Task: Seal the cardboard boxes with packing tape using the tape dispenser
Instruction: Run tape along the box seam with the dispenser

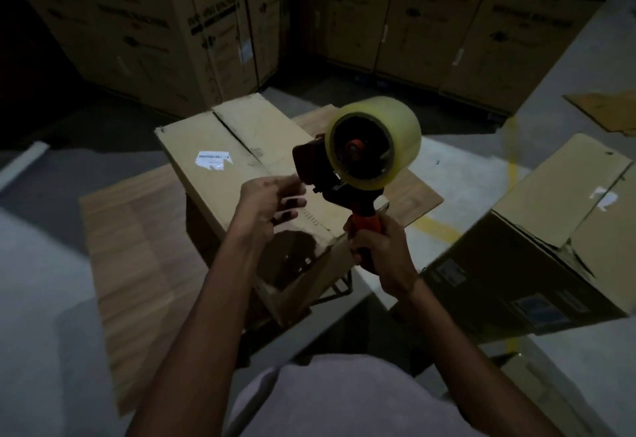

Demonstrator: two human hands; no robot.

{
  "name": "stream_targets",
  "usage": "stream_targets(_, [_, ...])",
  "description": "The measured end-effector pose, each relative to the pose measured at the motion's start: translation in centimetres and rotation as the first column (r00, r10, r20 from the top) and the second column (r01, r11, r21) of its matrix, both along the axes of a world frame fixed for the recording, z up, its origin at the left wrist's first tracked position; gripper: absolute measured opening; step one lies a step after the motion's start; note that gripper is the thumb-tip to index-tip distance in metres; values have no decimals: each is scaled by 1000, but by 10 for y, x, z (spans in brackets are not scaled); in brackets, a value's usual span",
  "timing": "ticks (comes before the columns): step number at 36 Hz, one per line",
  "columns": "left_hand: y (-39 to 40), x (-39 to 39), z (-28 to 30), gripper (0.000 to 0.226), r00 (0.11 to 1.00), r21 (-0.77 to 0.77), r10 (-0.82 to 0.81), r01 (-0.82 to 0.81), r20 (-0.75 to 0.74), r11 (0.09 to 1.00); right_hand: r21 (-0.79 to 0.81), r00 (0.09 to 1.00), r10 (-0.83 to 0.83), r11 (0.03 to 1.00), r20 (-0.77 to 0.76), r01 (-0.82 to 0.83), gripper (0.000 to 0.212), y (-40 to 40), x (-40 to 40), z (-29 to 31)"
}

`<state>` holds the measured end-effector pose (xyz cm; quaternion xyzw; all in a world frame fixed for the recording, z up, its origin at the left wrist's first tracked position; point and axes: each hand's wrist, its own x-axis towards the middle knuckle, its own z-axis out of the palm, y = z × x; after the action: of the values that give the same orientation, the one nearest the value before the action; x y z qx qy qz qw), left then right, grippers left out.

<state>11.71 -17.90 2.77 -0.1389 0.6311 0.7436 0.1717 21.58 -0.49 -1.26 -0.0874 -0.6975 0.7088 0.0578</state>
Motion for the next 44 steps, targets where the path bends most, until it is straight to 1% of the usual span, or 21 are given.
stream_targets(2, [5,4,4,8,998,-66,40,-43,-46,997,4,1000,21,1000,-3,-21,12,7,3,1])
stream_targets(5, [14,7,10,10,991,-124,82,-95,-106,988,-4,997,67,998,-27,-67,16,20,3,4])
stream_targets(7, [18,10,15,11,984,-154,104,-126,-143,980,-12,993,110,994,-44,-110,19,29,4,8])
stream_targets(11, [26,15,24,9,961,-196,141,-190,-239,962,-40,984,165,985,-69,-168,17,44,-5,20])
stream_targets(14, [32,13,36,12,936,-193,171,-238,-308,952,-123,980,184,973,-81,-193,35,47,-16,33])
stream_targets(16, [35,10,46,15,920,-199,199,-277,-338,940,-112,977,189,974,-98,-199,40,48,-24,40])
stream_targets(18, [35,6,55,19,907,-206,225,-311,-355,928,-90,973,200,973,-116,-211,36,49,-29,44])
stream_targets(20, [32,2,61,21,904,-235,228,-325,-361,916,-60,969,207,975,-136,-216,27,48,-34,48])
stream_targets(23, [24,-5,68,13,908,-287,218,-329,-358,899,-58,966,219,972,-135,-229,15,43,-39,50])
stream_targets(25, [14,-12,70,9,908,-294,221,-333,-356,896,-39,960,245,967,-135,-252,17,38,-41,50])
stream_targets(27, [2,-19,71,10,912,-306,203,-319,-356,897,-5,952,272,961,-141,-275,16,31,-43,51])
stream_targets(29, [-10,-27,70,11,916,-319,181,-302,-359,898,30,946,292,956,-139,-291,10,22,-49,53])
stream_targets(32, [-28,-43,69,14,914,-364,147,-293,-378,884,78,952,277,960,-126,-269,3,5,-61,58])
stream_targets(35, [-46,-63,71,16,911,-380,112,-273,-396,884,94,960,245,968,-139,-233,5,-16,-76,66])
stream_targets(38, [-65,-85,75,4,915,-377,75,-236,-397,896,107,968,202,977,-152,-187,7,-35,-92,75])
stream_targets(40, [-78,-100,80,10,917,-408,23,-199,-398,891,112,972,175,981,-159,-159,9,-49,-101,79])
stream_targets(44, [-100,-132,87,9,907,-442,-32,-173,-420,880,97,978,138,988,-156,-124,18,-76,-120,83])
